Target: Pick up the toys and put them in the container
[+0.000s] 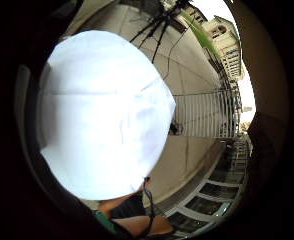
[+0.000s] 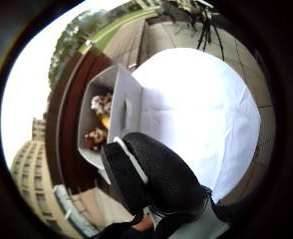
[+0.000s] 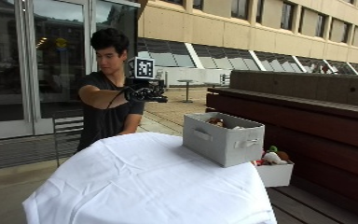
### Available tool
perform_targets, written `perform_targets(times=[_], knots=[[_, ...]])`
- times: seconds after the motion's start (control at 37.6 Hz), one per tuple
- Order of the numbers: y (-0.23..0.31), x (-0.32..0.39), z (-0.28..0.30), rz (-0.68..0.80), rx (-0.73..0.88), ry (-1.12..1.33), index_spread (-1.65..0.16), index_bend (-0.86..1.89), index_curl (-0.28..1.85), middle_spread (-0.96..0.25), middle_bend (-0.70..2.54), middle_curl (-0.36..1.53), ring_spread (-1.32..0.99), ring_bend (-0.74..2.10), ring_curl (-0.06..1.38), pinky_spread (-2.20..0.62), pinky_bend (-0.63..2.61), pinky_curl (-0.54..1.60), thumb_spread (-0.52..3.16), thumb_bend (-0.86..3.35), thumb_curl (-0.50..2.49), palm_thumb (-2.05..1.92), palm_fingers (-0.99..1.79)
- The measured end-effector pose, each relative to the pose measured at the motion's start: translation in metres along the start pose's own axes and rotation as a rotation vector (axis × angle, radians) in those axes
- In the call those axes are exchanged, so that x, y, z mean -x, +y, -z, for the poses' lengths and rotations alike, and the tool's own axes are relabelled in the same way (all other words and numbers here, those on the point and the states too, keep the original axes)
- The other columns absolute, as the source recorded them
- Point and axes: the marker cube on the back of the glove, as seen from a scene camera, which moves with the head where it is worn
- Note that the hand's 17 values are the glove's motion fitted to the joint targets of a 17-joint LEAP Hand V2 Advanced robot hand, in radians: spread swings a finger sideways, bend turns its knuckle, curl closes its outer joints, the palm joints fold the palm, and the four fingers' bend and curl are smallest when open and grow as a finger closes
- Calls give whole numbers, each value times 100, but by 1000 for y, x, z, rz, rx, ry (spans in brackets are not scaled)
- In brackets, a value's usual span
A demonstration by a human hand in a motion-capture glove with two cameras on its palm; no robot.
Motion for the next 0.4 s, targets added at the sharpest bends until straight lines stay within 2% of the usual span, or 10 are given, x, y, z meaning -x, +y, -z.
perform_targets(times=[0.08,0.4], knots=[[1,-23,-2,93,-35,-14,-25,17,42,-8,23,51,-27,41,26,-15,87,31,102,-12,21,-18,-9],[4,-56,-4,108,-86,-30,-23,17,41,-10,20,49,-32,36,26,-17,77,29,104,-11,15,-17,-2]])
